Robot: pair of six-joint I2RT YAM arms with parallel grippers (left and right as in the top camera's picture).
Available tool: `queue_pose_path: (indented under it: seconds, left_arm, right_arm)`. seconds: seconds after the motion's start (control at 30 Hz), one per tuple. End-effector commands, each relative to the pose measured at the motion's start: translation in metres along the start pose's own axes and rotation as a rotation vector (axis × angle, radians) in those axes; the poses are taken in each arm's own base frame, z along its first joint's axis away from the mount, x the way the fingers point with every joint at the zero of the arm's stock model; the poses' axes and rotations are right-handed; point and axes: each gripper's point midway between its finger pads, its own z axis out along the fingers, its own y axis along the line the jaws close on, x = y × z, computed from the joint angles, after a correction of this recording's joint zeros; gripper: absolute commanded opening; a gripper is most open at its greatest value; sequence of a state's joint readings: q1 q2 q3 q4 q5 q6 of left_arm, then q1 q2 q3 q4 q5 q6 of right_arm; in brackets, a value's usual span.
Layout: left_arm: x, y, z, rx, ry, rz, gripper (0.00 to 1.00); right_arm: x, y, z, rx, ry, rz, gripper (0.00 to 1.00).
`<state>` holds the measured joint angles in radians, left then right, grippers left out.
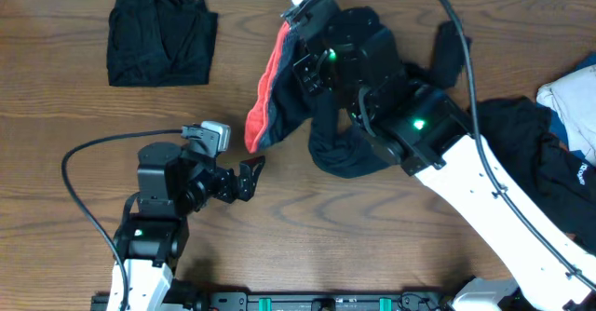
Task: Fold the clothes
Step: 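Grasp the waistband's other side with the left gripper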
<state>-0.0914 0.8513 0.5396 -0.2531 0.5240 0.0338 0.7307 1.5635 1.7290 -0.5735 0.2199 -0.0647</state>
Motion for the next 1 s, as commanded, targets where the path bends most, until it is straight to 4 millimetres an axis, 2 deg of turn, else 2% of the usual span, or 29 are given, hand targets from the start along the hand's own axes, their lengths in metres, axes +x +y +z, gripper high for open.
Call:
queue_pose_path:
  seconds: [0.0,0.1,0.4,0.7,0.97]
  left_arm:
    - [-0.010,-0.002,0.003,0.008,-0.015,0.110,0.98]
    - [-0.007,0.001,0.010,0.015,0.003,0.146,0.98]
    - [-0.002,0.004,0.031,0.060,0.033,0.135,0.98]
    - [-0.002,-0.026,0.038,0.142,0.033,0.200,0.98]
    - [-0.008,-0.021,0.041,0.083,0.010,0.228,0.98]
  right_arm:
    - [-0.027,0.013,-0.021,-0.091,-0.065,0.064,0.04]
    - [-0.032,0.019,-0.025,-0.133,-0.074,0.088,0.04]
    - [-0.042,0.017,-0.032,-0.134,-0.095,0.091,0.04]
    - [-0.041,0.017,-0.032,-0.134,-0.094,0.091,0.05]
    - [-0.040,0.028,-0.033,-0.199,-0.084,0.103,0.04]
